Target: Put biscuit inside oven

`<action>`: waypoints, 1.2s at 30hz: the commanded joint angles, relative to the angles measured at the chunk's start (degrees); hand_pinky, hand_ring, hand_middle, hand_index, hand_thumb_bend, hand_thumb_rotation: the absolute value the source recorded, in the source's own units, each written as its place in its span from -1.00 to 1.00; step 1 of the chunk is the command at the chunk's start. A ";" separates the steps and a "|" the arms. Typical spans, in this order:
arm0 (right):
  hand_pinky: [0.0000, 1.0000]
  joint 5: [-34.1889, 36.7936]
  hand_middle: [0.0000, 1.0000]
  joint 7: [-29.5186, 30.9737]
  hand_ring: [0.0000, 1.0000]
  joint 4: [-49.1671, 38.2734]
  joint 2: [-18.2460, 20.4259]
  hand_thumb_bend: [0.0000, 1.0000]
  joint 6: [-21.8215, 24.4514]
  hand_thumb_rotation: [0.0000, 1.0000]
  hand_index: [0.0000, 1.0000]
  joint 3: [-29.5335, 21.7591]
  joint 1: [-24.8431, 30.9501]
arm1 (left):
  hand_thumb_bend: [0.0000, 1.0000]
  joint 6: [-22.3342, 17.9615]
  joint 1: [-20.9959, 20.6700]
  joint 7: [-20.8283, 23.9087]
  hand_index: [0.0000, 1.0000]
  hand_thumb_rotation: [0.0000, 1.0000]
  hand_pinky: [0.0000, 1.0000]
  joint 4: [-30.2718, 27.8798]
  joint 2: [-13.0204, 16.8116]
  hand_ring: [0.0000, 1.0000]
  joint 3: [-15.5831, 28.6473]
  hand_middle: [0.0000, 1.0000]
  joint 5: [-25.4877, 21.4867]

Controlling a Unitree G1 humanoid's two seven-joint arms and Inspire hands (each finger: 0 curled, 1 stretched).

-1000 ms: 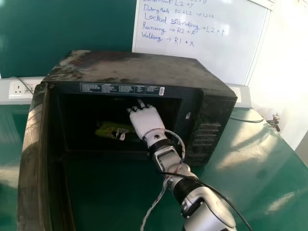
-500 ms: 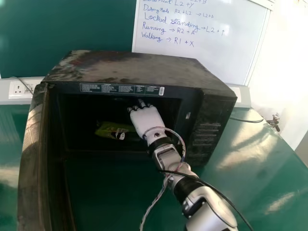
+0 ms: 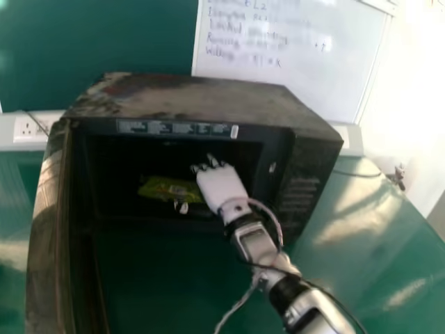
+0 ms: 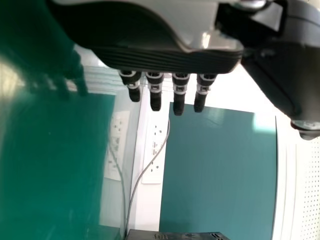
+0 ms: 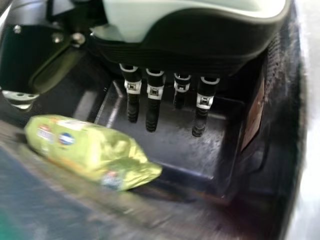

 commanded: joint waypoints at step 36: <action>0.61 -1.59 0.69 6.93 0.62 -37.14 -10.18 0.93 -2.34 0.86 0.75 -14.30 24.62 | -0.76 1.10 0.25 -0.77 0.80 0.69 -1.00 0.99 -1.49 0.14 -0.78 0.43 -1.19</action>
